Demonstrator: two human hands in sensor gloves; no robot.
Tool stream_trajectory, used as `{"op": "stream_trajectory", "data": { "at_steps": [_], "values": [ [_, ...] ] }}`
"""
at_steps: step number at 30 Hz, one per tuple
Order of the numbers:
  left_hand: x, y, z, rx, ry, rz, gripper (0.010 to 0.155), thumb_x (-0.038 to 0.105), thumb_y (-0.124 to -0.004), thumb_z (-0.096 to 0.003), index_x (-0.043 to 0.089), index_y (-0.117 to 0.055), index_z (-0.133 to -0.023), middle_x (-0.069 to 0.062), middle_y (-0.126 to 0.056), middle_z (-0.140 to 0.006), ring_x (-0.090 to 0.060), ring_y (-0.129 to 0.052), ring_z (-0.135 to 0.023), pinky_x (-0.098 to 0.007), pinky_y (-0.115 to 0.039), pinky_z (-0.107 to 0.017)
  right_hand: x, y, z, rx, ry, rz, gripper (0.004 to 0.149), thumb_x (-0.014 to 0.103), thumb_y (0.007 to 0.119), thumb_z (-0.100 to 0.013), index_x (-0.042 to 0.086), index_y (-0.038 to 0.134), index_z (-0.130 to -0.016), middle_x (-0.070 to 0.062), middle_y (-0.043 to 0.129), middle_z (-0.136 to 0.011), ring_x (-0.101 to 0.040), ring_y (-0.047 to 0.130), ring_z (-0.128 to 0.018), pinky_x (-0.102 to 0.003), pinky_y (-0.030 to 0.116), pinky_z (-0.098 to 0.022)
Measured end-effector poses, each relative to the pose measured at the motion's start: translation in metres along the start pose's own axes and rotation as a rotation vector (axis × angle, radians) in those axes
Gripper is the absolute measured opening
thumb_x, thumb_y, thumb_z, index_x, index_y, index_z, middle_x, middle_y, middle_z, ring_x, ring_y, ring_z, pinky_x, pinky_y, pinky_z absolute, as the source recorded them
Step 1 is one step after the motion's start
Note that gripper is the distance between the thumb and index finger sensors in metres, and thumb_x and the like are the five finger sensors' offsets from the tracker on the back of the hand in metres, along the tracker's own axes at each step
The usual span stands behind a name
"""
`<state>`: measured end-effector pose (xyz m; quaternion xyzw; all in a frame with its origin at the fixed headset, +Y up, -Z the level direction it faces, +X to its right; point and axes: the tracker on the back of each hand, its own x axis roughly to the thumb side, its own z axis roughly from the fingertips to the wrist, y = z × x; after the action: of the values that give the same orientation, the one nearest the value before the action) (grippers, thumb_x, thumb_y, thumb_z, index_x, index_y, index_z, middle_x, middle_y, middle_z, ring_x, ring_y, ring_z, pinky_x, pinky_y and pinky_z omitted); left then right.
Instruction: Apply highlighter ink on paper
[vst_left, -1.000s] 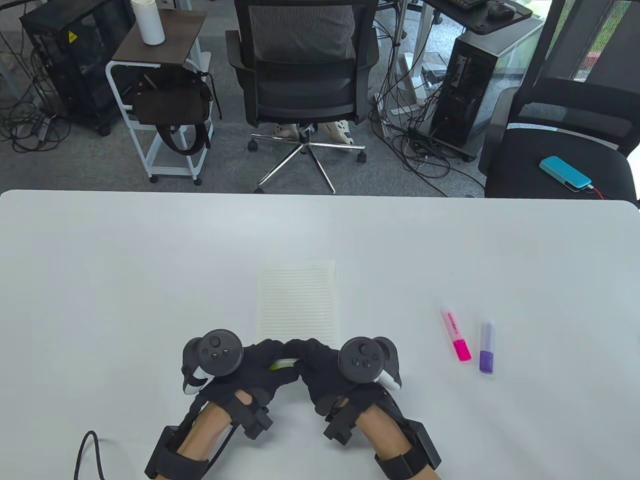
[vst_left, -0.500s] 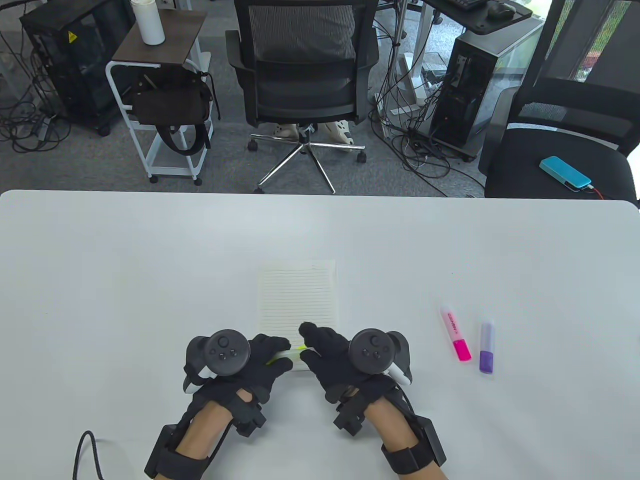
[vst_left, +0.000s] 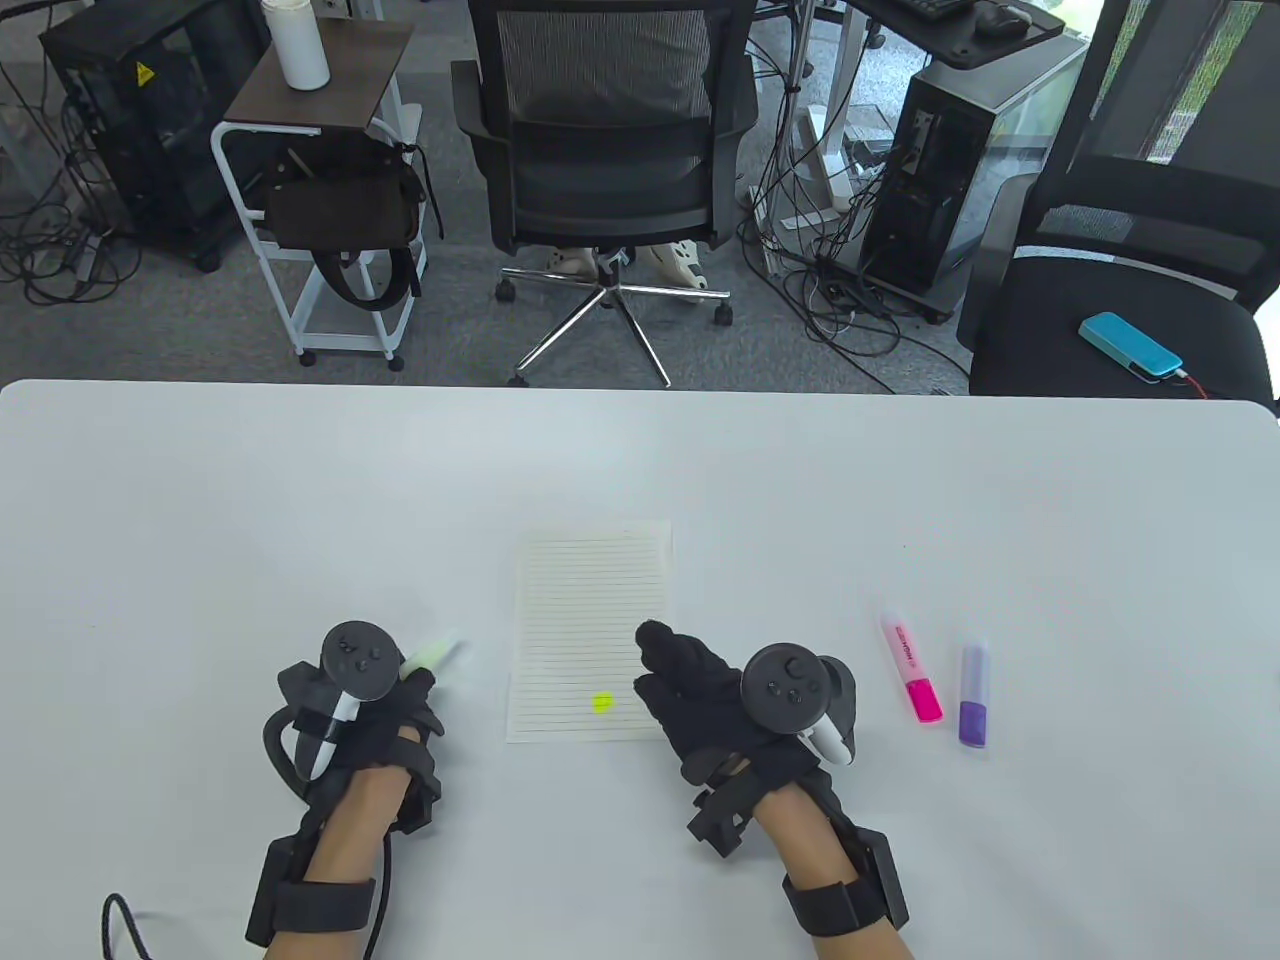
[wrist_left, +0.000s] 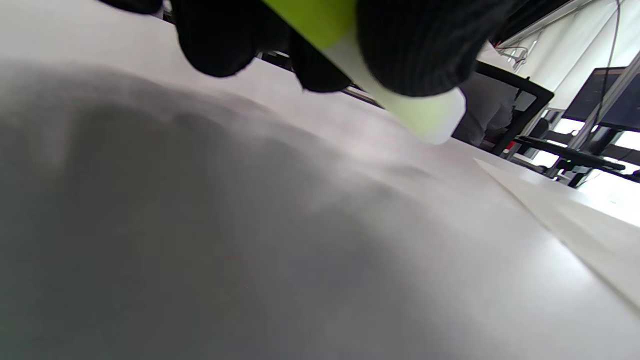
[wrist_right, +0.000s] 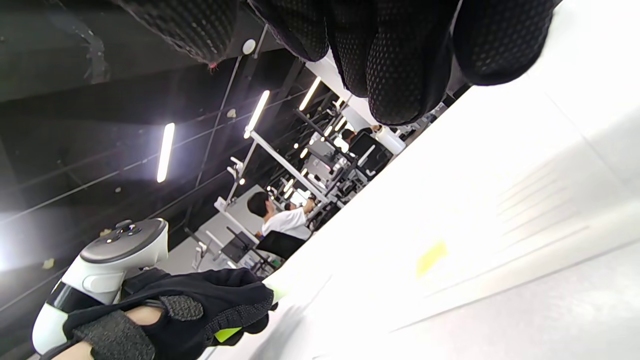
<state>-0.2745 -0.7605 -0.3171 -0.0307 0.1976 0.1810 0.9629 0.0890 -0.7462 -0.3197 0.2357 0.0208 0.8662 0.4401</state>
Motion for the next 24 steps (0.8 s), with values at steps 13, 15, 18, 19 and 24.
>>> {"op": "stream_trajectory", "data": {
  "at_steps": [13,15,18,19,24],
  "values": [
    [-0.007,-0.004,-0.005,-0.068,0.104,-0.081,0.064,0.044,-0.081,-0.0425,0.011,-0.068,-0.095,-0.017,-0.050,-0.108,-0.041,-0.069,-0.094,-0.066,-0.051,-0.069,0.000,0.000,0.000,0.021,0.012,-0.023,0.060,0.044,0.069,-0.053,0.015,0.057,-0.104,-0.023,0.067,-0.099,-0.045,0.083,-0.075,-0.062,0.068,-0.055],
    [-0.005,-0.003,-0.003,-0.060,0.072,-0.056,0.068,0.045,-0.080,-0.0426,0.010,-0.063,-0.098,-0.018,-0.048,-0.109,-0.042,-0.067,-0.094,-0.066,-0.050,-0.069,0.000,-0.002,0.000,0.013,0.014,-0.021,0.060,0.044,0.069,-0.053,0.015,0.057,-0.104,-0.023,0.067,-0.099,-0.045,0.083,-0.075,-0.062,0.068,-0.055],
    [0.006,0.002,0.003,-0.022,-0.058,0.035,0.073,0.049,-0.078,-0.0429,0.010,-0.057,-0.101,-0.019,-0.042,-0.110,-0.044,-0.061,-0.096,-0.067,-0.046,-0.069,-0.002,-0.008,0.001,-0.011,0.026,-0.018,0.060,0.044,0.069,-0.053,0.015,0.057,-0.103,-0.023,0.067,-0.099,-0.045,0.083,-0.075,-0.062,0.068,-0.055],
    [0.009,0.003,0.005,-0.008,-0.082,0.046,0.073,0.050,-0.078,-0.0428,0.010,-0.057,-0.101,-0.019,-0.041,-0.110,-0.044,-0.061,-0.097,-0.067,-0.046,-0.069,-0.003,-0.010,0.001,-0.020,0.032,-0.015,0.060,0.044,0.069,-0.053,0.014,0.057,-0.103,-0.023,0.067,-0.099,-0.046,0.083,-0.075,-0.062,0.068,-0.055],
    [0.031,0.010,0.021,0.040,-0.313,0.124,0.073,0.052,-0.076,-0.0434,0.012,-0.056,-0.102,-0.018,-0.041,-0.111,-0.043,-0.060,-0.098,-0.067,-0.047,-0.069,-0.013,-0.035,0.005,-0.116,0.121,0.038,0.060,0.044,0.069,-0.053,0.014,0.058,-0.103,-0.024,0.068,-0.099,-0.047,0.083,-0.075,-0.063,0.068,-0.054]
  ]
}}
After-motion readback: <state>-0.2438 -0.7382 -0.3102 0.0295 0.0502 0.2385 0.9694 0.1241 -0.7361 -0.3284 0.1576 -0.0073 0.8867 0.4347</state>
